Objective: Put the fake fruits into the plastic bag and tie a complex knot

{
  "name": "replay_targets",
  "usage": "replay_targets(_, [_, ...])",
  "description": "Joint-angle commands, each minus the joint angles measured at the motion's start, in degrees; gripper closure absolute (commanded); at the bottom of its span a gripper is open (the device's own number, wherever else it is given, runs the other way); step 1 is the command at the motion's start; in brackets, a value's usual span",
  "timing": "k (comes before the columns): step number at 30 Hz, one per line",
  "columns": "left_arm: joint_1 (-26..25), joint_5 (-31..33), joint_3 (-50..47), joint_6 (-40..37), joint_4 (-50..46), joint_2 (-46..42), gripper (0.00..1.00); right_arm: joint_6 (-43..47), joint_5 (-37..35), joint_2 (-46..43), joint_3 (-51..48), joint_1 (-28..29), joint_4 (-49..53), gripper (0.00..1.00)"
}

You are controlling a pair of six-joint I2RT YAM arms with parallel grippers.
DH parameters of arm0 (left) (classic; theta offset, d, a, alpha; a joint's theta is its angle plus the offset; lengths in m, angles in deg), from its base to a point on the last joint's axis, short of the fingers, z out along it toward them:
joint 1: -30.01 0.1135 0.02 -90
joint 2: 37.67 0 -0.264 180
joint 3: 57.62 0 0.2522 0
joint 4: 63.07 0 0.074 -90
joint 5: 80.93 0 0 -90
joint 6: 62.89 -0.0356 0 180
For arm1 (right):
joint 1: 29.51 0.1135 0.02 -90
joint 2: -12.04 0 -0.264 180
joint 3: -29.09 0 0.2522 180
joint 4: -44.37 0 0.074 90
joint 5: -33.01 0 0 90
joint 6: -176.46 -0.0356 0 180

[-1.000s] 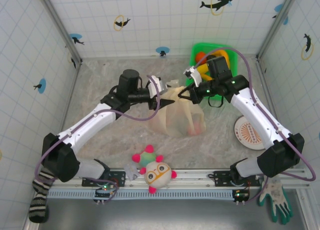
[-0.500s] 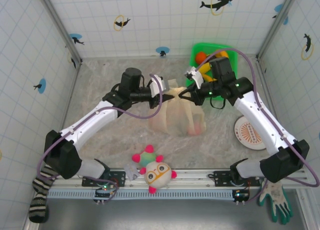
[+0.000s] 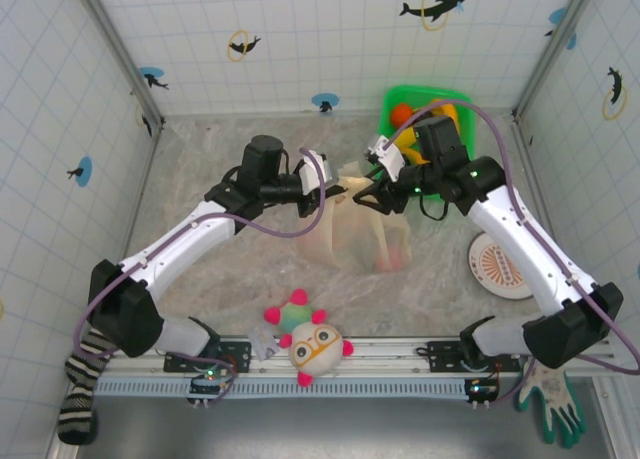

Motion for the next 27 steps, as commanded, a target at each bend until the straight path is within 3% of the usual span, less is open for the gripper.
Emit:
replay_targets(1, [-0.1, -0.2, 1.3, -0.5, 0.5, -0.9, 0.97, 2.2, -6.3, -2.2, 1.5, 1.7, -3.2, 0.37])
replay_targets(9, [-0.1, 0.1, 0.9, -0.4, 1.4, -1.2, 0.97, 3.0, -6.9, 0.3, 1.7, 2.7, -4.0, 0.40])
replay_targets(20, [-0.1, 0.5, 1.1, -0.3, 1.9, -1.4, 0.96, 2.2, -5.3, 3.4, 1.6, 3.5, -5.3, 0.56])
replay_targets(24, [-0.1, 1.2, 0.9, -0.4, 2.0, -1.8, 0.94, 2.6, -6.0, 3.8, 2.0, 3.8, -4.1, 0.73])
replay_targets(27, [0.0, 1.9, 0.3, 0.1, 2.1, -3.0, 0.87, 2.7, -7.1, 3.8, 2.0, 3.9, -3.9, 0.90])
